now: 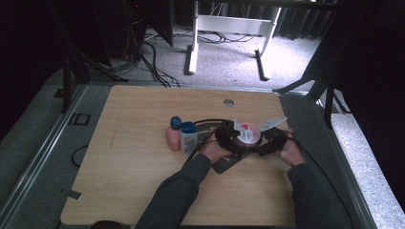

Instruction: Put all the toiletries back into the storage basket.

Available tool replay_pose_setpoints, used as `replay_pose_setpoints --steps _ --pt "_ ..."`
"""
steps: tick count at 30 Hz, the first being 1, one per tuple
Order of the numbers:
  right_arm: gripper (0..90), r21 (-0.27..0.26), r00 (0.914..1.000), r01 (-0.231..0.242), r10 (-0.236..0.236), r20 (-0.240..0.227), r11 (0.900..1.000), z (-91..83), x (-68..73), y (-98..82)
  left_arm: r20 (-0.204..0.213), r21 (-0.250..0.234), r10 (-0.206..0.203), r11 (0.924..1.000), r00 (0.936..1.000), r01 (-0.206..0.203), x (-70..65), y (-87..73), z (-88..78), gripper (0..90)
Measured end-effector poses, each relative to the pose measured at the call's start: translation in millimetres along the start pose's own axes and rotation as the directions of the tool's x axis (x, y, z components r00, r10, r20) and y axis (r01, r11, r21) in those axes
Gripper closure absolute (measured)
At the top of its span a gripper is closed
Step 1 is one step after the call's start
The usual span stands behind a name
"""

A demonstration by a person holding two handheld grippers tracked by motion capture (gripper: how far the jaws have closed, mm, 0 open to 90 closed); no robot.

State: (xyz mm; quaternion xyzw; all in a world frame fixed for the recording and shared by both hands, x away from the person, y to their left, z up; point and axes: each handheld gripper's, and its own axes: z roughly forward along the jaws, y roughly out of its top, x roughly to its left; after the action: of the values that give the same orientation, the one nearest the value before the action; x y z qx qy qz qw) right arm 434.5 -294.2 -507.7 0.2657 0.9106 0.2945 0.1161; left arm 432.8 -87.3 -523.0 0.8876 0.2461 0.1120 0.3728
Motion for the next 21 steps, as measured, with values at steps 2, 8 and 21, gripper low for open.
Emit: replay_pose_setpoints --steps 2,8,21 --pt "15.9 -0.003 1.0 0.001 -0.001 0.007 1.0 0.4 0.9 -0.2 0.002 -0.003 -0.004 1.0 1.0 0.004 0.3 -0.5 0.2 16.7" --pt "14.9 -0.058 0.9992 -0.04 0.04 -0.002 0.998 -4.7 -0.8 -4.6 0.005 -0.014 -0.016 0.9998 0.9999 0.016 0.2 -2.0 -0.6 18.3" --pt "14.7 -0.049 0.9967 -0.08 0.08 -0.013 0.996 1.7 -4.0 -17.1 -0.015 -0.007 -0.029 0.9995 0.9995 0.029 -3.8 -2.6 -2.9 21.6"
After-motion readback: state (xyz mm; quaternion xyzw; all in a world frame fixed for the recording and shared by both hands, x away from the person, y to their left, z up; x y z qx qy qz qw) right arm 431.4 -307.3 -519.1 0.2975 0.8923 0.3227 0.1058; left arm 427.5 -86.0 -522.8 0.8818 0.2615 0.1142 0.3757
